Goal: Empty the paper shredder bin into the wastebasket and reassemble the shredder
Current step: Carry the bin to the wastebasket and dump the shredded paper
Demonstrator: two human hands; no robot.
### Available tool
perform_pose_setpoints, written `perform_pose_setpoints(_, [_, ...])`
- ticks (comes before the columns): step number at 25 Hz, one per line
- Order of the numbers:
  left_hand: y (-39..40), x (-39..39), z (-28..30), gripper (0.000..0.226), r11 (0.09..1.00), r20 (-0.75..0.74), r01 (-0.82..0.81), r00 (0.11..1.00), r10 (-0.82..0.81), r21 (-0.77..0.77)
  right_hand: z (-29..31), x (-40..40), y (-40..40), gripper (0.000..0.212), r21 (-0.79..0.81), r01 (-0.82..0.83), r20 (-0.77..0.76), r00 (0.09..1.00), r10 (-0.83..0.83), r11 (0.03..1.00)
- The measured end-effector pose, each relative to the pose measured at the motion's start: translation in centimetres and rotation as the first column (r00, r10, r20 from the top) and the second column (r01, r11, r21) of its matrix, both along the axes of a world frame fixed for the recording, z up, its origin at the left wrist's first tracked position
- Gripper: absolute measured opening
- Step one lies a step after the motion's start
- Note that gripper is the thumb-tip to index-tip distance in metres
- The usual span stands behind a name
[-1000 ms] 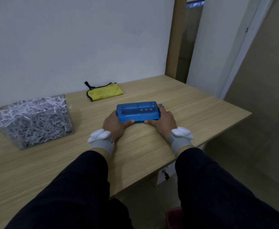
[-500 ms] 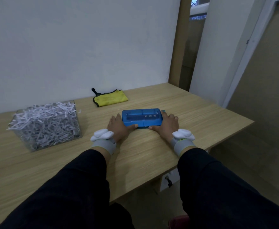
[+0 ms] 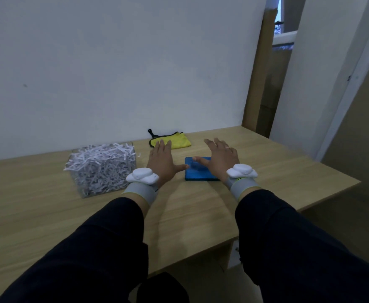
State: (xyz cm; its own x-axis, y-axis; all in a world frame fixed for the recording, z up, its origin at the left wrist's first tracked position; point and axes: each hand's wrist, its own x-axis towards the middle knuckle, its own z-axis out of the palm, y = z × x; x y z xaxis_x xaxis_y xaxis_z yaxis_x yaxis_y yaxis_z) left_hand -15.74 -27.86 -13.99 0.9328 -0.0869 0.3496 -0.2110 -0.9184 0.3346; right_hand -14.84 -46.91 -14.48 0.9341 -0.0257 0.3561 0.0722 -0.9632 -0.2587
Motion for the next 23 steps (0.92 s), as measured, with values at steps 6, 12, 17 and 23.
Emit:
perform_pose_setpoints(6, [5.6,-1.0,2.7,0.106,0.993,0.101,-0.087,0.992,0.079,0.084,2.6,0.3,6.3,0.084,-0.008,-0.137,0.060,0.989,0.138,0.990])
perform_pose_setpoints(12, [11.2,-2.7,4.2,0.103,0.981,0.103,-0.167,0.982,0.157,0.100,3.8,-0.2,12.7,0.079,0.013,-0.260,0.098,0.961,0.258,0.965])
perform_pose_setpoints(17, [15.1,-4.0,4.1,0.103,0.969,0.080,-0.231,0.971,0.224,0.088,3.5,-0.6,16.7,0.082,-0.014,-0.321,0.090,0.943,0.321,0.947])
perform_pose_setpoints(23, [19.2,-4.9,2.8,0.109,0.956,0.076,-0.288,0.956,0.283,0.058,2.2,-0.6,19.9,0.088,-0.007,-0.349,0.098,0.932,0.348,0.937])
